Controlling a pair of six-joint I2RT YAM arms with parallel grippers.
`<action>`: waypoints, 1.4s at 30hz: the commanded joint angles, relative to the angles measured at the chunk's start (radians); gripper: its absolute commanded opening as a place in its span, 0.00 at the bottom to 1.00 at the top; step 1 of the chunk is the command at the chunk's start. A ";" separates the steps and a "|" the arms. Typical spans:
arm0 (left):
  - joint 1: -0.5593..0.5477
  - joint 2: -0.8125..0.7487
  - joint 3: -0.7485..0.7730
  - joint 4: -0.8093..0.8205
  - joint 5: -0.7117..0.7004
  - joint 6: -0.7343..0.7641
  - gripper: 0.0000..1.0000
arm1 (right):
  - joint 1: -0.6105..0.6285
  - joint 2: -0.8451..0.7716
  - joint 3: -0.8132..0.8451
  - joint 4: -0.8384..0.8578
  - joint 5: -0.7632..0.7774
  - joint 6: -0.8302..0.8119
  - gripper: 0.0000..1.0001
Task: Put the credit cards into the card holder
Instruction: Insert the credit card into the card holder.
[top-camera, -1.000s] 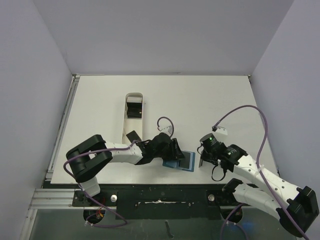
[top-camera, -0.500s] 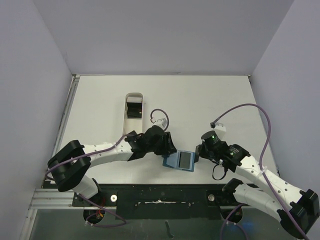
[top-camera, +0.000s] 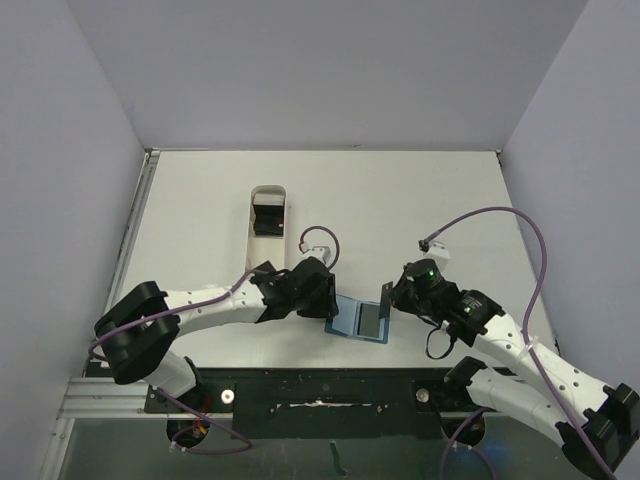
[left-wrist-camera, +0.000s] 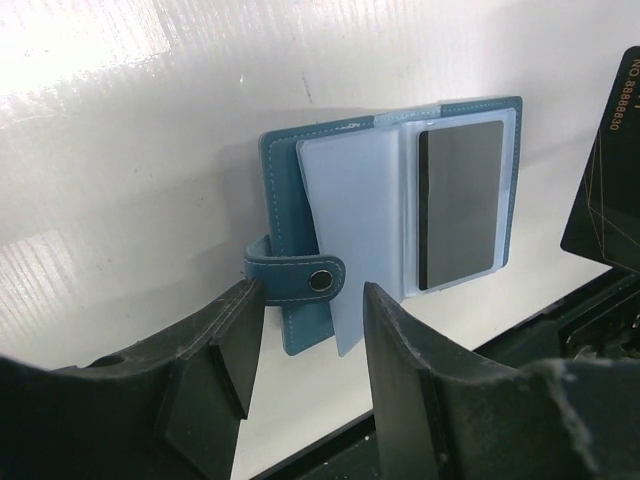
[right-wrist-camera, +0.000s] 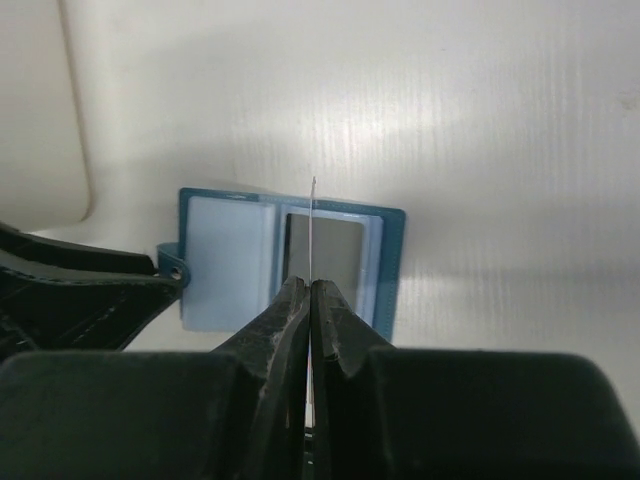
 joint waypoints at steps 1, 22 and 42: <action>-0.009 0.004 0.013 0.010 -0.031 0.017 0.41 | 0.005 -0.014 -0.006 0.175 -0.117 0.007 0.00; -0.043 0.025 -0.087 0.097 -0.052 -0.064 0.21 | -0.086 0.141 -0.185 0.387 -0.406 -0.012 0.00; -0.056 0.051 -0.084 0.096 -0.066 -0.065 0.13 | -0.179 0.058 -0.179 0.344 -0.468 -0.075 0.00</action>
